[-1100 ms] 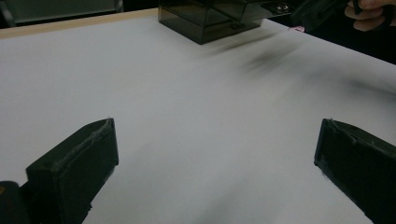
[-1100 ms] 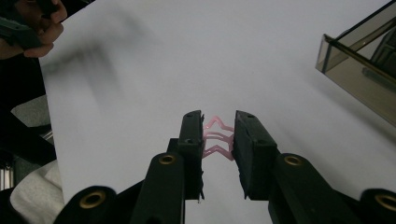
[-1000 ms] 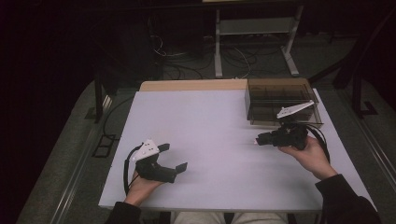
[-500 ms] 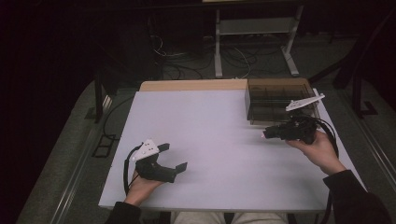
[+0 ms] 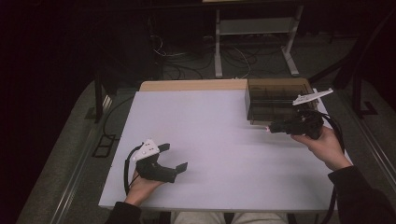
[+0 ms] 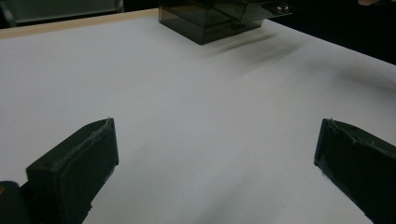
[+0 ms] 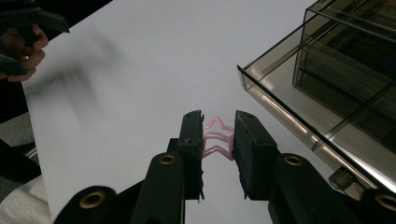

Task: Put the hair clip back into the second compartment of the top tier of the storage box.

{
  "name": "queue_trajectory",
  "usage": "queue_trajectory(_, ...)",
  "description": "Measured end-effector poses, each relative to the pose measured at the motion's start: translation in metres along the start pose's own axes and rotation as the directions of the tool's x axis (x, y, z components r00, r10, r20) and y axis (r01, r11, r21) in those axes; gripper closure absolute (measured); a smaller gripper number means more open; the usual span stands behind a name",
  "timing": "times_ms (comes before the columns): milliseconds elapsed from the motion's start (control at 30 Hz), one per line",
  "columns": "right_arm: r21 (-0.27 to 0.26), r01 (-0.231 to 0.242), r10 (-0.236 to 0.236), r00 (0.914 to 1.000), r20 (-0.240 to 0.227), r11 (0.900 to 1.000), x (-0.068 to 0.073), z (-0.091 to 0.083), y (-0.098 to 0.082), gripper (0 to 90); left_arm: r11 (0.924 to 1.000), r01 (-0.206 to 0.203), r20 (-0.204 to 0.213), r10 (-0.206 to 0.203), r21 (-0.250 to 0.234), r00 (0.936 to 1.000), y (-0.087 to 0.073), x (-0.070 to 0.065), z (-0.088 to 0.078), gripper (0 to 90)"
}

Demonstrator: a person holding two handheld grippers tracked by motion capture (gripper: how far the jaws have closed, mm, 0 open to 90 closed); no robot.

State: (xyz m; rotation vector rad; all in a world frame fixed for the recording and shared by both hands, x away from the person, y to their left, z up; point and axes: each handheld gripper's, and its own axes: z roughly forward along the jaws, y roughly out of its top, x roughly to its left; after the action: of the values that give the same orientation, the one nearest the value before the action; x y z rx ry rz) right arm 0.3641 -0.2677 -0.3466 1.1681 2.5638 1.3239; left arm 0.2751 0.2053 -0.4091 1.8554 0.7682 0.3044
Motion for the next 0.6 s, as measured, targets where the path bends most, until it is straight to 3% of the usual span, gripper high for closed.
queue_trajectory(600,-0.030,-0.012,0.013,0.9993,0.034,0.999,-0.012,-0.020,0.008,72.6,1.0000,0.003,-0.001,-0.003,0.000,1.0000,0.000,0.000,0.000,0.0)
